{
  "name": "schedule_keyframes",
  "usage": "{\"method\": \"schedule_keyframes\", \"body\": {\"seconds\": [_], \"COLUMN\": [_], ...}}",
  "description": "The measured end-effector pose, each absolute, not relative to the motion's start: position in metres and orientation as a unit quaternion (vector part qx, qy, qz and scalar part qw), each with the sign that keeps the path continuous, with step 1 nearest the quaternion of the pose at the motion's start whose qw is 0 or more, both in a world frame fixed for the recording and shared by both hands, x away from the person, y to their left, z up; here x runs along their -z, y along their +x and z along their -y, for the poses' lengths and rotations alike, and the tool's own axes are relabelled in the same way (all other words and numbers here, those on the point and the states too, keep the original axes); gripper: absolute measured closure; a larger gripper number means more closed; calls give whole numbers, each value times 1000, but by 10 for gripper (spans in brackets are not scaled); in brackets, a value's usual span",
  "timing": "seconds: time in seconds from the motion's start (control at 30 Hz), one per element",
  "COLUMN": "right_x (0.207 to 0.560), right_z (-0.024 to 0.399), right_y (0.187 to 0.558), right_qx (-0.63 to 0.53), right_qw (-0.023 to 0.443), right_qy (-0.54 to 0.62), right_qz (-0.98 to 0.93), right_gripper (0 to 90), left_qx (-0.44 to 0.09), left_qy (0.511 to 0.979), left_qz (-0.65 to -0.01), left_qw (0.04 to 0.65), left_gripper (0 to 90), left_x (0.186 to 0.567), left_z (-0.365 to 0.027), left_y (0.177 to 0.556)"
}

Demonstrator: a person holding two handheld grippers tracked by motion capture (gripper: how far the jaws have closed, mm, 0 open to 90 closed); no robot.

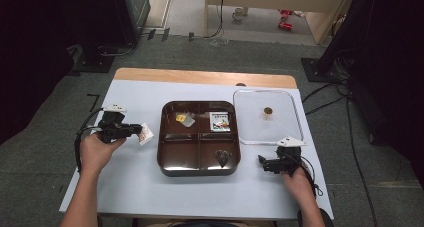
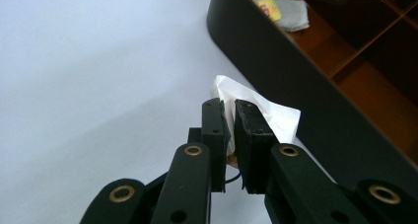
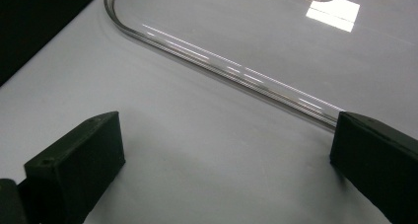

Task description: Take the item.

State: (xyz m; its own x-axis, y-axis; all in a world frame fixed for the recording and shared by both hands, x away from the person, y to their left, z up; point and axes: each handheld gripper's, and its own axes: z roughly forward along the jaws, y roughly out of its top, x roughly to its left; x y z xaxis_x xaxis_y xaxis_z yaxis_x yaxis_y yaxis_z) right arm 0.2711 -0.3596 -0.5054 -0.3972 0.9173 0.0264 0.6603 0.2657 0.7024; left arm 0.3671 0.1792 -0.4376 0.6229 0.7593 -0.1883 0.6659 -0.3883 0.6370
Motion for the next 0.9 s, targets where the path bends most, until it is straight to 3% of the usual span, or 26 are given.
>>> {"method": "schedule_keyframes", "body": {"seconds": [0.57, 0.9], "right_x": [505, 505], "right_z": [360, 360], "right_y": [271, 271], "right_qx": [-324, -324], "right_qw": [198, 198], "right_qy": [512, 512], "right_qz": [-770, -770], "right_gripper": [0, 0], "left_qx": [-52, -63], "left_qy": [838, 837], "left_qz": [-435, -436], "left_qw": [327, 323], "left_gripper": [824, 673], "left_x": [458, 460], "left_z": [-177, -178], "left_y": [375, 375]}}
